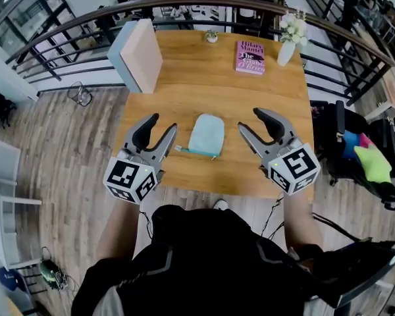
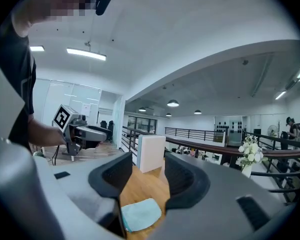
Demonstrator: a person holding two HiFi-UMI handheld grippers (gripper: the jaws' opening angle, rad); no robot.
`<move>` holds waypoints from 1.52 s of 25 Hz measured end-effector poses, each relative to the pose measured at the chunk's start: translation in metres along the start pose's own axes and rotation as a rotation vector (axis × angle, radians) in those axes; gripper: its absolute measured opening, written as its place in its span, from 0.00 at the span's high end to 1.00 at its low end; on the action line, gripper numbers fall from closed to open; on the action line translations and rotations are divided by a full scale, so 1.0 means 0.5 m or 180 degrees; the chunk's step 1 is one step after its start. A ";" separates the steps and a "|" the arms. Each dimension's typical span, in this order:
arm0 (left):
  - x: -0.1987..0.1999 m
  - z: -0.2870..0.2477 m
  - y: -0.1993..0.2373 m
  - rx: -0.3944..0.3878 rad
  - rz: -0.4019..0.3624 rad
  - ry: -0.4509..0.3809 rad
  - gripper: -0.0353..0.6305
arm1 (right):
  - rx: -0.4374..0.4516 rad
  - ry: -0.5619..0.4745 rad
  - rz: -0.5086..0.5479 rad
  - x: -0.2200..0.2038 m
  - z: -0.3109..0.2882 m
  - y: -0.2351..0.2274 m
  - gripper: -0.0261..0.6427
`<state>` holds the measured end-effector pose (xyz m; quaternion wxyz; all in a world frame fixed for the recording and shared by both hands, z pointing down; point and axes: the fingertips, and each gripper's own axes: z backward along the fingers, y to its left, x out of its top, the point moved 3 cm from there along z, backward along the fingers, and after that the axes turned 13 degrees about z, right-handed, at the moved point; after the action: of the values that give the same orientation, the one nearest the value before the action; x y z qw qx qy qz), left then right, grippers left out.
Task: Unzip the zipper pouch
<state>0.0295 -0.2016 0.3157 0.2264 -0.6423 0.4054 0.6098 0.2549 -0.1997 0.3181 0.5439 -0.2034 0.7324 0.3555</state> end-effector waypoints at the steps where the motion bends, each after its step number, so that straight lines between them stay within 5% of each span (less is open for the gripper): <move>1: -0.004 -0.002 0.001 0.0043 -0.0003 0.0019 0.61 | 0.0047 0.0011 -0.0007 -0.007 -0.006 -0.005 0.64; 10: -0.094 0.003 0.068 0.0305 0.0324 0.0234 0.61 | 0.0400 0.0274 -0.0102 -0.133 -0.083 0.010 0.67; 15: -0.178 -0.004 0.084 0.0512 0.0256 0.0449 0.61 | 0.0600 0.0462 -0.0044 -0.221 -0.113 0.026 0.67; 23: -0.354 -0.005 0.089 0.0881 0.0537 0.0771 0.65 | 0.1145 0.0933 0.0254 -0.397 -0.154 0.107 0.69; 30: -0.455 -0.008 0.062 0.0777 0.0611 0.1120 0.65 | 0.1726 0.1295 0.0813 -0.533 -0.192 0.201 0.71; 38: -0.520 -0.006 0.065 0.0953 0.0721 0.1327 0.65 | 0.2210 0.1488 0.1243 -0.613 -0.224 0.252 0.69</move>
<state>0.0239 -0.1588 0.5742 0.1608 -0.6639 0.5980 0.4193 0.1952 -0.2264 0.6619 0.3229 0.0579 0.9358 0.1295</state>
